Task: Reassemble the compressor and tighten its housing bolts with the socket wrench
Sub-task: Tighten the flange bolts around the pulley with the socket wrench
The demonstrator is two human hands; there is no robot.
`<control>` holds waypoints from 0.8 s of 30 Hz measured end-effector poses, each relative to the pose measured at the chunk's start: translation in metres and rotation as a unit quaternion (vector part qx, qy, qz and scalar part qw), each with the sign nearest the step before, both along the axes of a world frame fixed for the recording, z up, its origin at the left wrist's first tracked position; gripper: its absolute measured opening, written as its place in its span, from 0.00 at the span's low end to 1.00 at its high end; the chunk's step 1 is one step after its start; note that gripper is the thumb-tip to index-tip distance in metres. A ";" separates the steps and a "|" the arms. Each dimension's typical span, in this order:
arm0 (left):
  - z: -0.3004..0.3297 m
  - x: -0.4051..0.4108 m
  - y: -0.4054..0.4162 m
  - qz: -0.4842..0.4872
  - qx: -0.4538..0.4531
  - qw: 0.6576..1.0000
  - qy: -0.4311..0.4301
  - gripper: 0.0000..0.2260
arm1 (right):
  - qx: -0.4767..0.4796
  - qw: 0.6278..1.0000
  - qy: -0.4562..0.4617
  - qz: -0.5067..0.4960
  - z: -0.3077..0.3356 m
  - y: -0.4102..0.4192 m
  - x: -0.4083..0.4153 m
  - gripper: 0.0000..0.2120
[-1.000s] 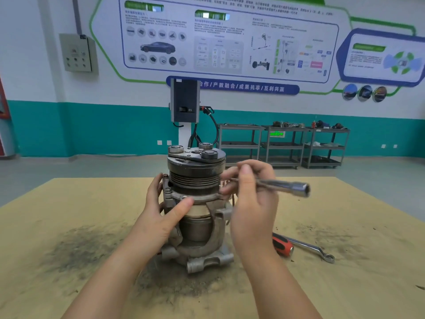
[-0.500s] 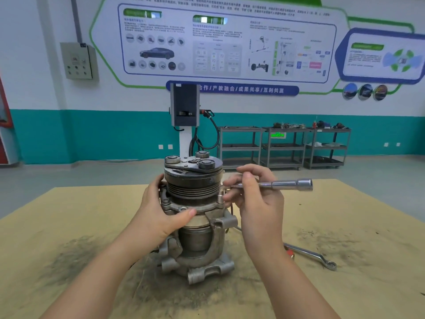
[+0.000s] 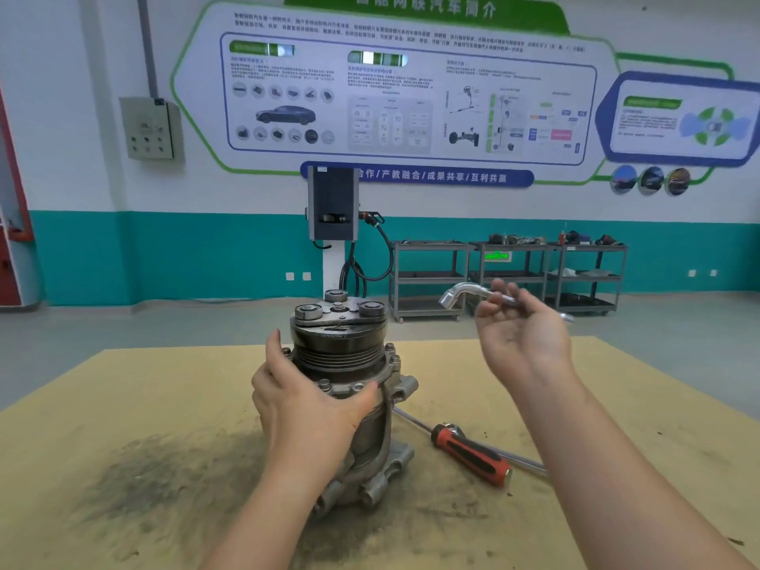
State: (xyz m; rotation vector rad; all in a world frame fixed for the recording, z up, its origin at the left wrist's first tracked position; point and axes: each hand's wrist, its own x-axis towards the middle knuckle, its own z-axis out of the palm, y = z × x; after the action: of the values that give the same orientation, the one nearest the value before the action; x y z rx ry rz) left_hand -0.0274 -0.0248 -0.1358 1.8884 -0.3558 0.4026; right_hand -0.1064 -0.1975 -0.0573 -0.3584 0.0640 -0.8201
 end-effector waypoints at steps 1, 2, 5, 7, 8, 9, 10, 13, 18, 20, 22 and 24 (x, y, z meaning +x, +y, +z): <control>0.001 -0.008 -0.007 0.040 -0.002 0.999 0.001 0.55 | -0.008 1.000 -0.009 0.002 0.002 -0.003 -0.006 0.08; 0.002 -0.017 -0.017 0.083 -0.004 0.997 0.001 0.54 | -0.020 1.000 -0.012 0.007 0.001 -0.004 -0.012 0.09; 0.006 -0.049 -0.046 0.143 0.003 0.989 0.025 0.51 | -0.060 0.998 0.011 0.013 -0.007 0.004 -0.026 0.08; 0.004 -0.064 -0.059 0.151 0.023 0.988 0.034 0.52 | -0.086 0.995 0.041 -0.001 -0.014 0.008 -0.029 0.09; 0.001 -0.068 -0.060 0.155 0.031 0.987 0.024 0.53 | -0.098 0.993 0.057 -0.011 -0.017 0.009 -0.030 0.09; -0.002 -0.069 -0.057 0.160 0.036 0.986 0.007 0.53 | -0.107 0.992 0.070 -0.019 -0.019 0.010 -0.030 0.09; -0.004 -0.066 -0.050 0.169 0.036 0.985 -0.011 0.53 | -0.113 0.990 0.079 -0.022 -0.021 0.010 -0.030 0.09; -0.005 -0.042 -0.019 0.199 0.033 0.979 -0.024 0.57 | -0.125 0.988 0.088 -0.016 -0.025 0.009 -0.028 0.08; -0.005 -0.003 0.007 0.079 0.038 0.996 0.029 0.63 | -0.125 0.989 0.078 0.033 -0.030 0.017 -0.007 0.05; -0.009 -0.001 0.008 0.067 0.042 0.997 0.020 0.65 | -0.130 0.988 0.073 0.048 -0.030 0.021 0.008 0.05; -0.013 -0.001 0.009 0.072 0.035 0.997 -0.001 0.66 | -0.136 0.987 0.073 0.051 -0.028 0.023 0.024 0.05; -0.018 0.001 0.008 0.079 0.024 0.996 -0.026 0.64 | -0.146 0.985 0.077 0.050 -0.026 0.020 0.039 0.05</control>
State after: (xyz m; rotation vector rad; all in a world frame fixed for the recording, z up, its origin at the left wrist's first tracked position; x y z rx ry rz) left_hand -0.0266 -0.0169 -0.1538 1.9627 -0.2529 0.5536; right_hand -0.0673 -0.1771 -0.0832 -0.6959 0.0699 -0.7014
